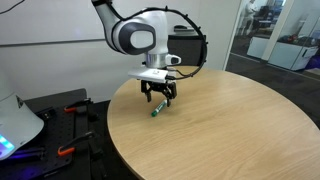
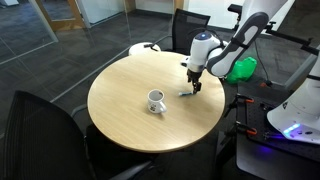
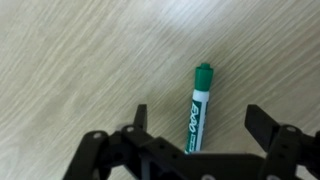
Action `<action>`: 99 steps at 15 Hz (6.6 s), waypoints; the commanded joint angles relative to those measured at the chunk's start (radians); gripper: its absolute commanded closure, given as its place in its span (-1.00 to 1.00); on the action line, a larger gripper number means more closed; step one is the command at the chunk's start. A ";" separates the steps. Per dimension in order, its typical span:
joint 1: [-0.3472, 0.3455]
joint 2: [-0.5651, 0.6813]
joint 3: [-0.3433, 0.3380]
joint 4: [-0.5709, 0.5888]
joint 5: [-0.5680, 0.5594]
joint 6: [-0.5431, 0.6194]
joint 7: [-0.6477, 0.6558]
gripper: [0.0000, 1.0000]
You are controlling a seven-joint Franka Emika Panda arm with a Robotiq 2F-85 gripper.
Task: Put the marker inside the mug cup
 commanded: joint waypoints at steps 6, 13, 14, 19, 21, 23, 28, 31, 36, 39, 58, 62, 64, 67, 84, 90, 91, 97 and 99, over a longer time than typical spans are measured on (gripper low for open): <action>-0.045 0.145 0.066 0.143 -0.022 -0.003 -0.016 -0.90; -0.060 0.183 0.078 0.171 -0.026 0.002 -0.012 0.25; -0.058 0.179 0.077 0.169 -0.026 -0.001 -0.006 0.38; -0.058 0.136 0.072 0.153 -0.015 -0.017 0.016 0.94; -0.054 0.112 0.062 0.141 -0.016 -0.022 0.032 0.90; -0.052 0.082 0.054 0.126 -0.023 -0.018 0.038 0.90; -0.099 0.005 0.091 0.096 0.007 0.025 -0.014 0.90; -0.160 -0.027 0.155 0.082 0.076 0.065 -0.065 0.90; -0.301 -0.037 0.328 0.060 0.253 0.157 -0.240 0.90; -0.427 -0.025 0.485 0.064 0.391 0.179 -0.388 0.90; -0.636 0.149 0.739 0.174 0.502 0.281 -0.559 0.90; -0.758 0.201 0.869 0.170 0.489 0.367 -0.620 0.90; -0.822 0.232 0.920 0.162 0.355 0.409 -0.550 0.90; -0.899 0.285 0.976 0.153 0.185 0.469 -0.493 0.90; -1.123 0.517 1.179 0.139 -0.245 0.481 -0.399 0.90; -1.166 0.633 1.257 0.138 -0.321 0.437 -0.410 0.90; -1.173 0.654 1.266 0.138 -0.335 0.428 -0.412 0.90; -1.182 0.754 1.290 0.146 -0.391 0.342 -0.413 0.90; -1.182 0.778 1.290 0.148 -0.389 0.319 -0.430 0.90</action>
